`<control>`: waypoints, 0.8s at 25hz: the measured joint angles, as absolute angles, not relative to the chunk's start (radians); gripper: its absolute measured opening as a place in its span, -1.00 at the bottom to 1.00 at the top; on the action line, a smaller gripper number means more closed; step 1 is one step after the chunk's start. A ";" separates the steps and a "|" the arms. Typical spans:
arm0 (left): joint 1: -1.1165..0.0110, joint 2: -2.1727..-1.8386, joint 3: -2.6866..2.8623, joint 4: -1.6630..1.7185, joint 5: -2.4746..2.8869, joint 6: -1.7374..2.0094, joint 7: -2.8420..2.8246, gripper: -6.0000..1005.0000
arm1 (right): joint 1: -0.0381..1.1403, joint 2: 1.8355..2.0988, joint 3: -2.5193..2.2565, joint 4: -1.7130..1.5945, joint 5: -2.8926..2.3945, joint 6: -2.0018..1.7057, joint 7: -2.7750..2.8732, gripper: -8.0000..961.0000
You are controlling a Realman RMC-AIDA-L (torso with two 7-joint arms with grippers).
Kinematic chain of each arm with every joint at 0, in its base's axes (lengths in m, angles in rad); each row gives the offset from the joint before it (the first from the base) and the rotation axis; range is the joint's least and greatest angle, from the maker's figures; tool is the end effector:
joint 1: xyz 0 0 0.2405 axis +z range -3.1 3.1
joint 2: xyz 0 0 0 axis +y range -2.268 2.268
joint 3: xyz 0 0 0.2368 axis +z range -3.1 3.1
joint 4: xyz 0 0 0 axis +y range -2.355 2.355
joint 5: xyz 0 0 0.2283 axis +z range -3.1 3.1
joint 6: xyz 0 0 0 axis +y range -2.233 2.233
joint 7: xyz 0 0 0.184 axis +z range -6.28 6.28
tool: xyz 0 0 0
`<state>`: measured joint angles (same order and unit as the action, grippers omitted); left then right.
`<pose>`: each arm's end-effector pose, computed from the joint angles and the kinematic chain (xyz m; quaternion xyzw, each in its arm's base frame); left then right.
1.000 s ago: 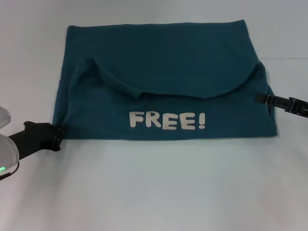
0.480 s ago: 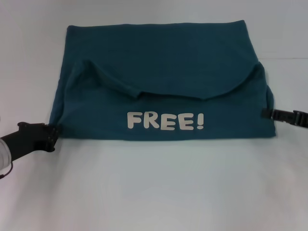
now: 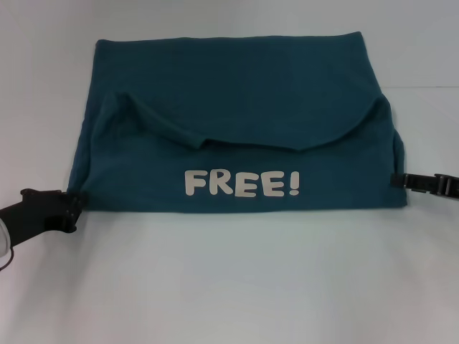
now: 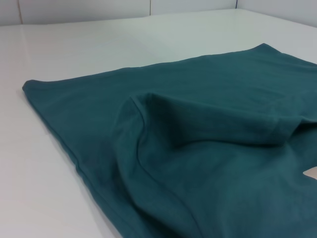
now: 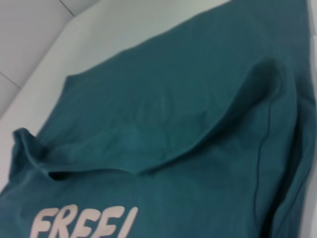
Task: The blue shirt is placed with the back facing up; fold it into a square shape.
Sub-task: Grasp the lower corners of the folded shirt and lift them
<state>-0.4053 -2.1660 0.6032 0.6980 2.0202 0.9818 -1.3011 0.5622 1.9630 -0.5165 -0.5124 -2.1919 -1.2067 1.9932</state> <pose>-0.3528 0.3745 -0.0128 -0.8545 -0.3206 -0.1152 0.3922 0.3376 0.3896 0.0152 -0.7680 0.5604 0.1943 0.2415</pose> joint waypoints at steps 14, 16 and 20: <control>-0.417 -2.164 0.606 0.696 2.020 0.982 -1.304 -0.95 | 0.582 2.017 -0.555 -0.505 -2.206 -1.102 2.003 0.40; -0.417 -2.163 0.606 0.696 2.020 0.982 -1.304 -0.95 | 0.577 2.018 -0.555 -0.505 -2.206 -1.102 2.004 0.39; -0.417 -2.163 0.606 0.697 2.020 0.982 -1.308 -0.95 | 0.569 2.016 -0.553 -0.505 -2.205 -1.106 2.000 0.24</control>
<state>-0.4172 -2.1629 0.6060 0.6972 2.0201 0.9823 -1.3081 0.5688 2.0157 -0.5531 -0.5052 -2.2047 -1.1061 2.0001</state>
